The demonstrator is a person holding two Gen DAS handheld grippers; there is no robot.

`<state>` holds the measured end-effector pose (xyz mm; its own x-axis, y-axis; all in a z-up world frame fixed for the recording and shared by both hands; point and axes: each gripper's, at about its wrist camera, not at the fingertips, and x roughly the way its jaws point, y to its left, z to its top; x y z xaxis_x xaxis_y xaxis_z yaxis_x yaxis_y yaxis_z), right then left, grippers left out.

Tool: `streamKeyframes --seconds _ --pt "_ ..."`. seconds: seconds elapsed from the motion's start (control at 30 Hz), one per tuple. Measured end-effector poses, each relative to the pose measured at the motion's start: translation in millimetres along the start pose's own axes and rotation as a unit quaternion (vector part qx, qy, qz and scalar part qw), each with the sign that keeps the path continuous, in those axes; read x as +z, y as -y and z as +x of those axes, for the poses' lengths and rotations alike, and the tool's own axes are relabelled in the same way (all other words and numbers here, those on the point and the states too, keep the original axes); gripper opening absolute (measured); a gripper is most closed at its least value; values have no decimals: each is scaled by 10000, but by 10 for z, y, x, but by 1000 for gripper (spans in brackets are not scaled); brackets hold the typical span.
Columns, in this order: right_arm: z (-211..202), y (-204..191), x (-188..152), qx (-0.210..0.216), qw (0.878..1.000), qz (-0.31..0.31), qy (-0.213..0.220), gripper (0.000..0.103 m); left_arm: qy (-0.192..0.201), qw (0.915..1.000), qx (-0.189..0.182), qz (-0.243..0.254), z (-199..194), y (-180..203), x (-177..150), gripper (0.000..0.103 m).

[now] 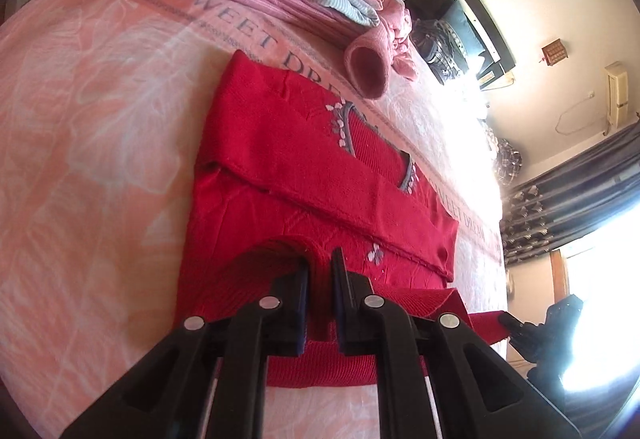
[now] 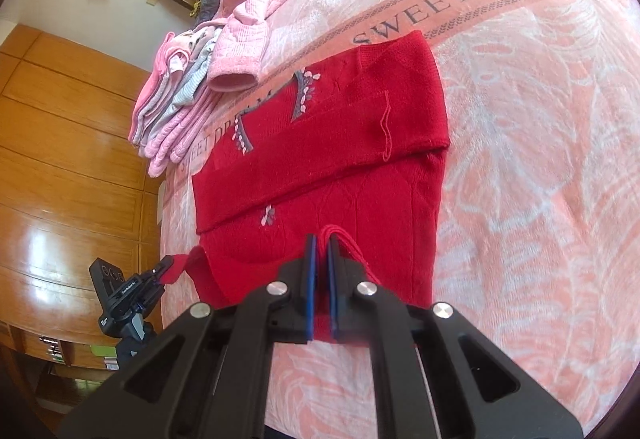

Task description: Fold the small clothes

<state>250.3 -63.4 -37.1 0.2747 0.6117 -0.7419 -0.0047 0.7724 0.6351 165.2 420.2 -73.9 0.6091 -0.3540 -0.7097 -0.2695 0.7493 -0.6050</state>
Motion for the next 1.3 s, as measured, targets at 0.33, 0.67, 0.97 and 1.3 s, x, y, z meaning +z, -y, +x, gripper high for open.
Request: streamKeyframes --seconds 0.33,0.67,0.97,1.3 --pt "720 440 779 330 9969 714 90 4 188 9996 -142 -137 750 -181 508 10" --pt "1147 818 993 335 9952 917 -43 15 -71 9924 -937 -797 862 -631 801 29" --pt "789 815 1090 178 9966 723 358 32 403 9911 -953 -840 475 -830 883 37" --pt "867 468 1097 286 9994 78 193 37 -358 9876 581 1414 1076 42 890 54"
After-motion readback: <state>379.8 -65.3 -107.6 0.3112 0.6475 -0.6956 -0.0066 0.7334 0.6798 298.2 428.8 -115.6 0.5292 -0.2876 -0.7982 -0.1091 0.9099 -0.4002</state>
